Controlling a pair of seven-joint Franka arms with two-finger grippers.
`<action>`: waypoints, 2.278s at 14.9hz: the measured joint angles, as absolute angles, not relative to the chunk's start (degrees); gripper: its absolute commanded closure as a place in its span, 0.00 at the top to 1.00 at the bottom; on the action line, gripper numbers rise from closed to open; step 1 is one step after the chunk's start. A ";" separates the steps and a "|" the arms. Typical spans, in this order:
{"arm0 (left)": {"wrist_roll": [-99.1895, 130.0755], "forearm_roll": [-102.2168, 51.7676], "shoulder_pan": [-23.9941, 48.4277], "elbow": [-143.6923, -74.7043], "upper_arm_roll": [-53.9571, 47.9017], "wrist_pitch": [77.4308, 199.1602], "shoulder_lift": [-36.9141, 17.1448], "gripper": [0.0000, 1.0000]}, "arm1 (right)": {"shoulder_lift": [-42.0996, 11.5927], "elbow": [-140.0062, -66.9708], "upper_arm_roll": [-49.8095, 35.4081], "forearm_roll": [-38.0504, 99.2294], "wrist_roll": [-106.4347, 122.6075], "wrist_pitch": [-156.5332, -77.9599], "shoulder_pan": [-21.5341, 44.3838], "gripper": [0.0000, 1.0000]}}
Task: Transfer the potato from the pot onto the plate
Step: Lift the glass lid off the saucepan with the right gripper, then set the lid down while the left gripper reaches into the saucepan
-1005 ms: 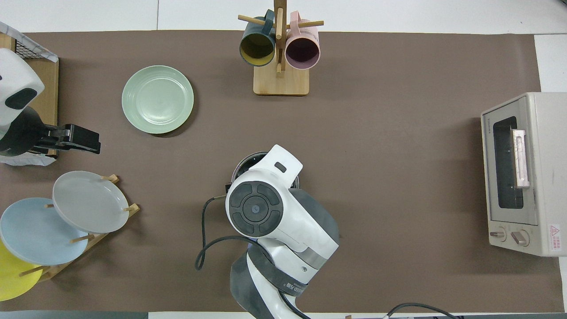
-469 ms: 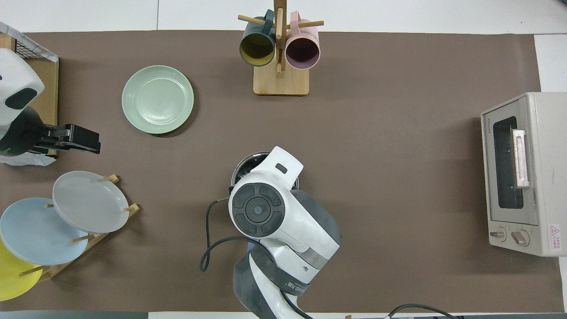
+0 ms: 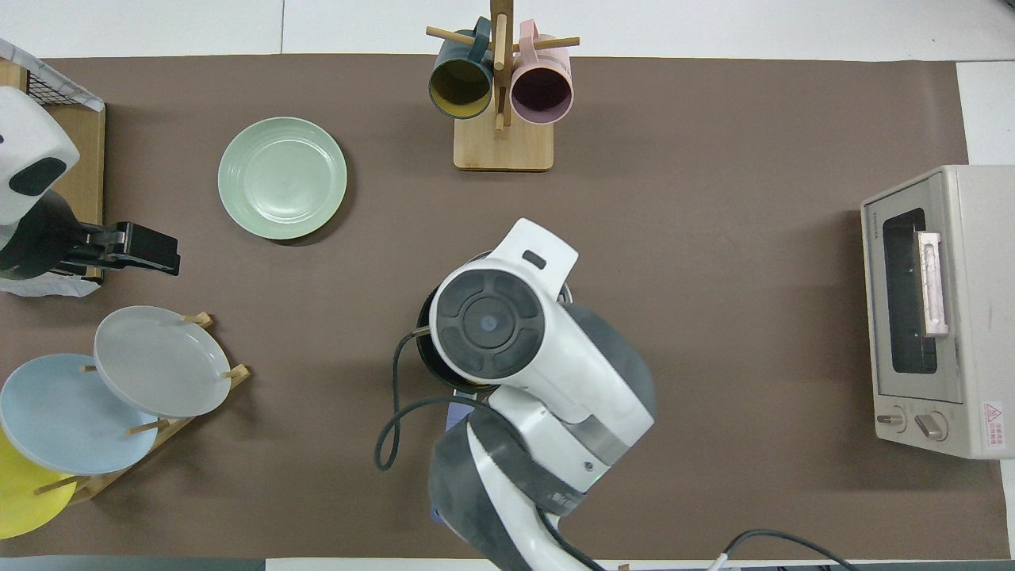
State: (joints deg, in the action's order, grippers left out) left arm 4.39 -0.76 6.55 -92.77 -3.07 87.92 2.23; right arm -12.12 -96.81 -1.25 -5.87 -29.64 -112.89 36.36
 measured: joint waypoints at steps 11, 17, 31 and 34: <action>4.39 -0.76 6.55 -92.77 -3.07 87.92 2.23 1.00 | -7.65 -109.10 -0.15 -4.85 6.71 -111.55 8.04 0.00; 4.39 -0.76 6.55 -92.77 -3.07 87.92 2.23 1.00 | -4.20 -124.83 -0.33 -4.81 11.63 -129.34 2.85 0.00; 26.53 -1.75 26.70 -105.09 -5.91 102.42 4.33 1.00 | -2.98 -130.71 -0.38 -4.59 11.61 -137.11 2.60 1.00; 33.55 -2.63 32.26 -112.88 -6.11 110.93 3.93 1.00 | -2.30 -124.77 -0.75 -4.39 10.65 -128.45 2.64 1.00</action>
State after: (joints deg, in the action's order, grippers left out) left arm 33.55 -2.63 32.26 -112.88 -6.11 110.93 3.93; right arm -2.30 -124.77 -0.75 -4.39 10.65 -128.45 2.64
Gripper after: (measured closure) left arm 0.000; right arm 0.009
